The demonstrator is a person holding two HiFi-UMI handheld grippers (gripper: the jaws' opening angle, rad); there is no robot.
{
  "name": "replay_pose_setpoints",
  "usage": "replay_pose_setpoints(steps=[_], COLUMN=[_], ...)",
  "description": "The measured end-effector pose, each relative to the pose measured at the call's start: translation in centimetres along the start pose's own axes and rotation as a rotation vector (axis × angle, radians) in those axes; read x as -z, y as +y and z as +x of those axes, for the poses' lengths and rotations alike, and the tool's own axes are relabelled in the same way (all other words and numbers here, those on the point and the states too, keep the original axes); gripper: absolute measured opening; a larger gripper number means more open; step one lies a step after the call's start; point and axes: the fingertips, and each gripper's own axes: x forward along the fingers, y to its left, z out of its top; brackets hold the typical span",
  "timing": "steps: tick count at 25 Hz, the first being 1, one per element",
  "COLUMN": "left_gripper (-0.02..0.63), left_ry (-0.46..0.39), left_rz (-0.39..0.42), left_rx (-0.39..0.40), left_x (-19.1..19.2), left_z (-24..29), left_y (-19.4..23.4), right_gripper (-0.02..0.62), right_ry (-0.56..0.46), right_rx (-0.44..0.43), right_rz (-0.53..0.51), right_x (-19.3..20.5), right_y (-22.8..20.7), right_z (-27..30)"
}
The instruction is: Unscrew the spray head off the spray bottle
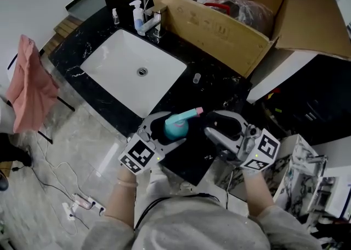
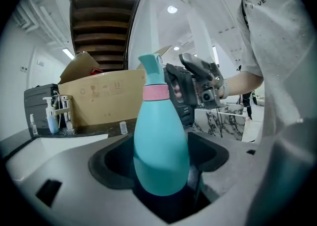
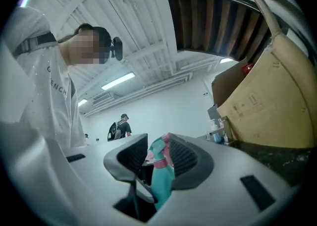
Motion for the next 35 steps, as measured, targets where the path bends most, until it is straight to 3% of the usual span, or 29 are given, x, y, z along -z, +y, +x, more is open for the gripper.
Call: replay_pose_setpoints(steps=[4, 8, 12, 14, 17, 18, 25, 31, 33, 35], left_gripper=[0.347, 0.347, 0.347, 0.347, 0.347, 0.347, 0.347, 0.347, 0.347, 0.347], left_ry=[0.001, 0.011, 0.017, 0.019, 0.016, 0.015, 0.020, 0.029, 0.030, 0.028], left_rz=[0.007, 0.016, 0.023, 0.025, 0.023, 0.020, 0.017, 0.018, 0.015, 0.010], left_rx=[-0.003, 0.001, -0.003, -0.005, -0.007, -0.007, -0.008, -0.015, -0.021, -0.026], left_x=[0.1, 0.1, 0.1, 0.1, 0.2, 0.2, 0.2, 0.2, 0.2, 0.2], left_z=[-0.1, 0.0, 0.0, 0.0, 0.0, 0.0, -0.1, 0.0, 0.0, 0.0], left_y=[0.0, 0.0, -0.1, -0.1, -0.1, 0.0, 0.0, 0.0, 0.1, 0.1], right_gripper=[0.158, 0.311, 0.368, 0.348, 0.252, 0.218, 0.190, 0.125, 0.082, 0.070], right_ry=[0.066, 0.099, 0.137, 0.188, 0.239, 0.242, 0.201, 0.169, 0.169, 0.153], right_rx=[-0.019, 0.013, -0.012, 0.000, 0.044, 0.061, 0.208, 0.295, 0.304, 0.249], right_rz=[0.014, 0.026, -0.009, -0.079, -0.156, -0.162, -0.090, -0.100, -0.119, -0.141], right_x=[1.5, 2.2, 2.6, 3.0, 3.5, 3.5, 3.1, 2.7, 2.7, 2.5], right_y=[1.9, 2.1, 2.9, 3.0, 2.4, 2.1, -1.0, -3.4, -3.3, -2.0], right_z=[1.5, 4.1, 6.6, 7.2, 6.5, 6.0, 1.5, 2.5, 3.3, 3.6])
